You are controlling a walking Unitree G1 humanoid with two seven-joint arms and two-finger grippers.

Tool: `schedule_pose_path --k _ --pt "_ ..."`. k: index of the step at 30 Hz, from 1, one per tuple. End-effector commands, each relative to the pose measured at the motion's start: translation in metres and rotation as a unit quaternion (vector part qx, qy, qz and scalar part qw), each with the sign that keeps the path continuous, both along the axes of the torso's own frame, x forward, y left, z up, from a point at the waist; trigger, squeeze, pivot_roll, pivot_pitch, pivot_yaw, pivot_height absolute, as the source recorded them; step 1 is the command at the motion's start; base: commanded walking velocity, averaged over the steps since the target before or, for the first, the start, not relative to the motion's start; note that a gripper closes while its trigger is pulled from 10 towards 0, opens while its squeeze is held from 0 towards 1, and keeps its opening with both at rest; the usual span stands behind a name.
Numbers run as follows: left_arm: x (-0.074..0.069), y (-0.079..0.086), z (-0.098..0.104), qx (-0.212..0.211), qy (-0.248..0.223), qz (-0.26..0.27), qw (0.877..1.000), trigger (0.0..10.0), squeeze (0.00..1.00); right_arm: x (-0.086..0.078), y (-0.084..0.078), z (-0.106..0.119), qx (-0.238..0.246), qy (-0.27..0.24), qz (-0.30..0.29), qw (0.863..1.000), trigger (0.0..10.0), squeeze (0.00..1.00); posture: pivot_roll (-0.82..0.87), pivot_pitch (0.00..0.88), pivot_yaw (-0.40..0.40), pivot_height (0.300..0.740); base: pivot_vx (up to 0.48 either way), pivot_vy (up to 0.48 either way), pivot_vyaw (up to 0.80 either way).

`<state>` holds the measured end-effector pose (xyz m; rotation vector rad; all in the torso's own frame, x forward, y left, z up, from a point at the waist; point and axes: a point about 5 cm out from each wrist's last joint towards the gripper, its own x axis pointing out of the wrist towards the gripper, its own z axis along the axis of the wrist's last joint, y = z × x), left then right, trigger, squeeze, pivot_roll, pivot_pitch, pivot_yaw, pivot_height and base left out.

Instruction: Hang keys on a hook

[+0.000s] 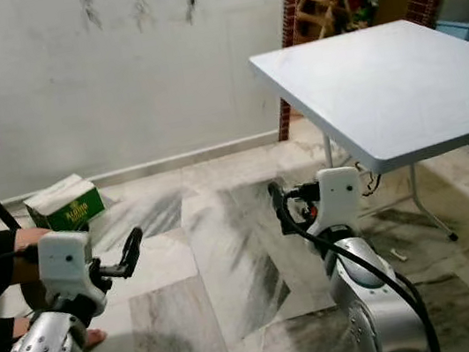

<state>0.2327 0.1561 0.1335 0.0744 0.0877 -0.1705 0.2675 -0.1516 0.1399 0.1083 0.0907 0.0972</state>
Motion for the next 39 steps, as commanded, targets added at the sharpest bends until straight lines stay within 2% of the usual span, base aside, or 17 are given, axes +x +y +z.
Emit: schedule_pose_path --k 1,15,21,24,29,33,39 --pt "0.0008 0.0 -0.0006 -0.003 0.005 -0.002 1.0 10.0 0.0 0.0012 -0.0022 0.0034 -0.001 -0.006 -0.005 1.0 10.0 0.0 0.11 0.008 -0.009 0.74 0.0 0.0 0.0" --pt "0.0022 0.0013 -0.0008 -0.01 0.005 -0.001 1.0 10.0 0.0 0.0013 -0.0025 0.0036 -0.003 -0.006 -0.005 1.0 10.0 0.0 0.1 0.011 -0.011 0.74 0.0 0.0 0.0" --pt "0.0022 0.0027 -0.0014 -0.034 0.009 0.008 0.999 10.0 0.0 0.001 -0.0022 0.0033 -0.003 -0.005 -0.005 1.0 10.0 0.0 0.1 0.014 -0.012 0.74 0.0 0.0 0.0" --pt "0.0025 0.0024 -0.0005 -0.025 0.007 0.003 1.0 10.0 0.0 0.001 -0.0023 0.0031 -0.003 -0.005 -0.005 1.0 10.0 0.0 0.1 0.015 -0.012 0.74 0.0 0.0 0.0" --pt "0.0027 0.0017 -0.0009 -0.04 0.009 0.007 0.999 10.0 0.0 0.0011 -0.0021 0.003 -0.004 -0.004 -0.003 1.0 10.0 0.0 0.1 0.016 -0.013 0.74 0.0 0.0 0.0" --pt "0.003 0.0015 0.0 -0.035 0.007 0.004 0.999 10.0 0.0 0.0012 -0.0021 0.0026 -0.005 -0.001 -0.003 1.0 10.0 0.0 0.1 0.018 -0.015 0.74 0.0 0.0 0.0" --pt "0.0029 0.0015 -0.0005 -0.036 0.009 0.004 0.999 10.0 0.0 0.0016 -0.0011 0.0013 -0.003 0.002 0.0 1.0 10.0 0.0 0.11 0.014 -0.015 0.74 0.0 0.0 -0.8"
